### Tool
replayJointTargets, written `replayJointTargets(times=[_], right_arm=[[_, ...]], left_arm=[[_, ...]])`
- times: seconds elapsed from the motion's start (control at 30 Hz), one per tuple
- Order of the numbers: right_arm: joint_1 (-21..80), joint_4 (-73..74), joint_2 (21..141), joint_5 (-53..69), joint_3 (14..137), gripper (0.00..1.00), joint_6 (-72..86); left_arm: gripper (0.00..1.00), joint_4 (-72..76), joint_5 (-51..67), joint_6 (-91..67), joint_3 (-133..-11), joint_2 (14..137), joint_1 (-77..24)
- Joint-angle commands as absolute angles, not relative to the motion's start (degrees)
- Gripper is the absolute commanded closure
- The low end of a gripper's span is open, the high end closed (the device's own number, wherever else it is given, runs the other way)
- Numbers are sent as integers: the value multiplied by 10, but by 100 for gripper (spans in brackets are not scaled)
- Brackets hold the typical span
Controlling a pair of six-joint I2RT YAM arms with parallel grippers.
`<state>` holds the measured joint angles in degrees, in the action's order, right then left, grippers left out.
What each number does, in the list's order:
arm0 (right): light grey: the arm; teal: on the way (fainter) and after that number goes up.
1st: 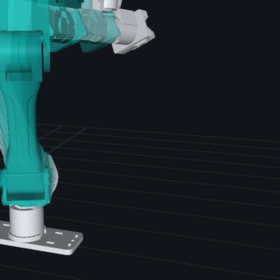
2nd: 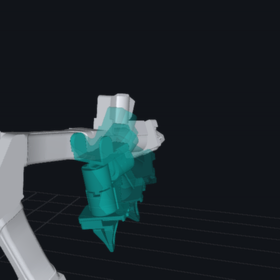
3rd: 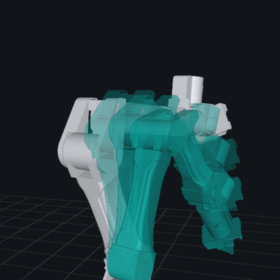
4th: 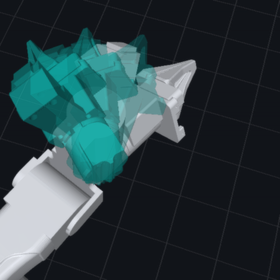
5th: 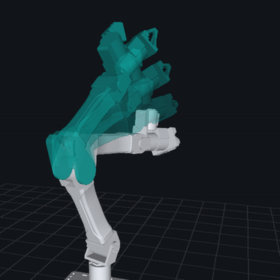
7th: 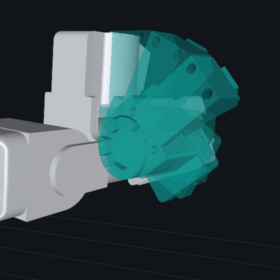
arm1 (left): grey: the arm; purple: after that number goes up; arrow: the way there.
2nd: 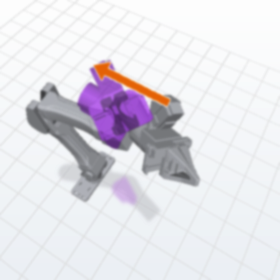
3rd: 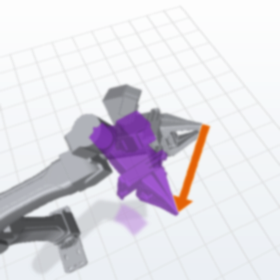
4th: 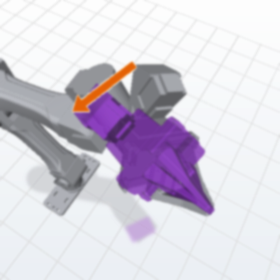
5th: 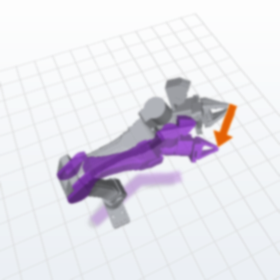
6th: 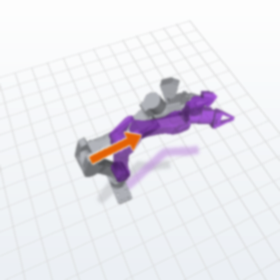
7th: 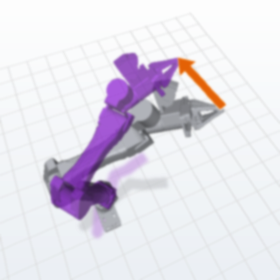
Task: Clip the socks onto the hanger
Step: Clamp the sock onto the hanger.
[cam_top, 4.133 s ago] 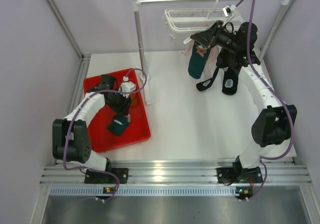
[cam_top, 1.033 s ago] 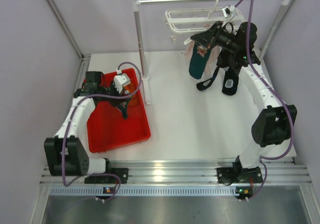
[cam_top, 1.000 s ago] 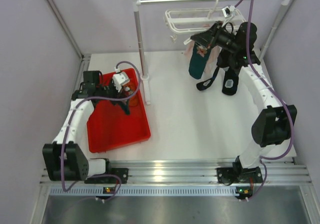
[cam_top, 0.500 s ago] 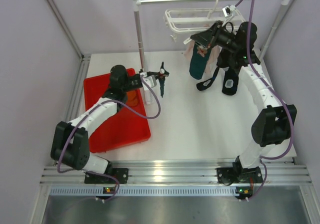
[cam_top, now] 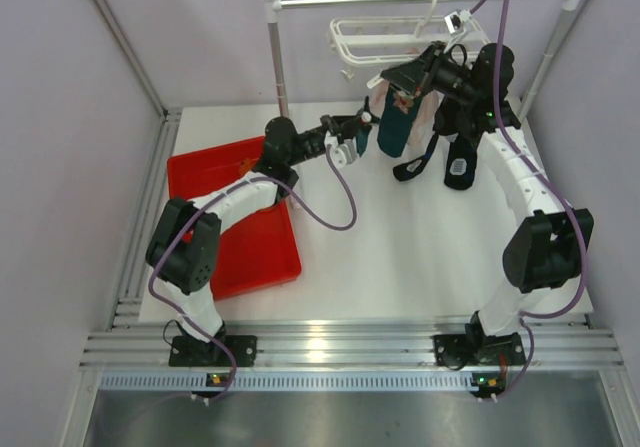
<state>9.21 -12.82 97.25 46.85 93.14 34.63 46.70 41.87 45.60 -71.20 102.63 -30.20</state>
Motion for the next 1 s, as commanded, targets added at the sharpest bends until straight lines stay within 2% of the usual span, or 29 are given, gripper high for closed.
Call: replayJointTargets(times=[0.0, 0.3, 0.67, 0.97], right_arm=[[89, -163, 978, 474, 962, 100, 344], [89, -163, 976, 470, 962, 100, 347], [89, -145, 969, 451, 963, 100, 325], [91, -140, 971, 447, 962, 100, 314]], left_arm=[[100, 506, 408, 477, -762, 1031, -314], [100, 450, 374, 504, -788, 1043, -323], [100, 268, 268, 596, -783, 991, -331], [100, 268, 227, 610, -802, 992, -335]])
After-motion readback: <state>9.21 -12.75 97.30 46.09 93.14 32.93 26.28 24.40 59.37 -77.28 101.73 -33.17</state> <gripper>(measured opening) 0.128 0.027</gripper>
